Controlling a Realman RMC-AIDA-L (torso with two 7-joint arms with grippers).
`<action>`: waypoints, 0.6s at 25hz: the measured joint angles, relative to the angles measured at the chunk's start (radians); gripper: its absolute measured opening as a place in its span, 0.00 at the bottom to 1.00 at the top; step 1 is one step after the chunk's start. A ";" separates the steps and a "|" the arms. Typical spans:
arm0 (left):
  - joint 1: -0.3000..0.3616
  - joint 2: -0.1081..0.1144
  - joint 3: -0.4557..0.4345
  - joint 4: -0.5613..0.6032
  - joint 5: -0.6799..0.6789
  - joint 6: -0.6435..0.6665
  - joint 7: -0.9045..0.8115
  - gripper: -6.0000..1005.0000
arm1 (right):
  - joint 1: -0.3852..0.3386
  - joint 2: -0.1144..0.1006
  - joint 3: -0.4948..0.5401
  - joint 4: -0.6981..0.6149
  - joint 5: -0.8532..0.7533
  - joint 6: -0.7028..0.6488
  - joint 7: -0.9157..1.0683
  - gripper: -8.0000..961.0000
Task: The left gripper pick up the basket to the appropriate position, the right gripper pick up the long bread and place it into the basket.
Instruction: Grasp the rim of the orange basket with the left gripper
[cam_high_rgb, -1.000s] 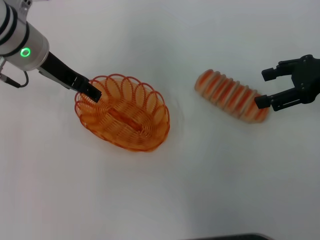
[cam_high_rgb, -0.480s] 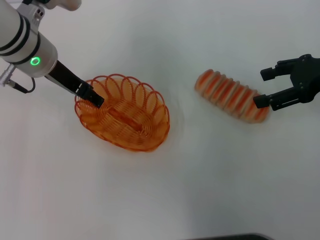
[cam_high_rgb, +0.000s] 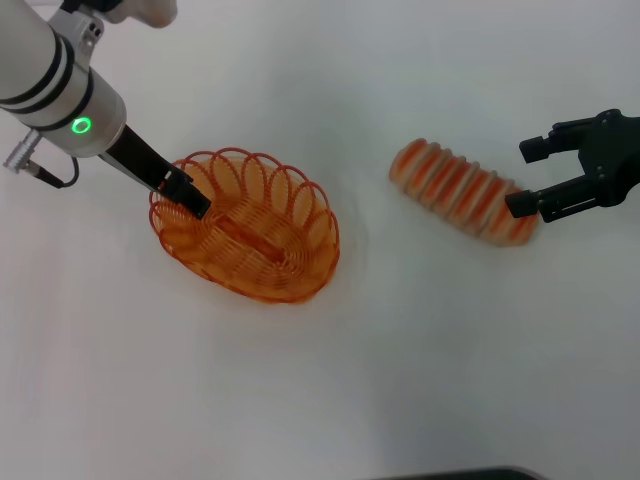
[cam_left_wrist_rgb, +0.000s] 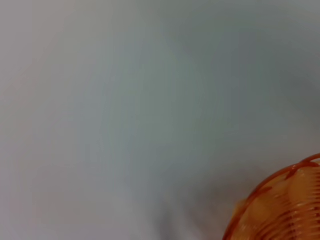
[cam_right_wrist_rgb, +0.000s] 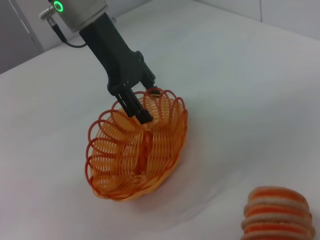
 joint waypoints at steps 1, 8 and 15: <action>-0.001 0.000 0.000 -0.003 0.000 0.000 0.000 0.84 | 0.000 0.000 0.000 0.000 0.000 0.000 0.000 0.97; -0.002 0.000 0.009 0.001 -0.002 -0.011 -0.001 0.57 | 0.000 0.000 0.000 0.000 0.000 0.001 0.000 0.97; -0.016 0.000 0.014 -0.005 -0.001 0.008 -0.001 0.30 | 0.000 0.000 0.006 0.000 0.000 0.001 0.000 0.98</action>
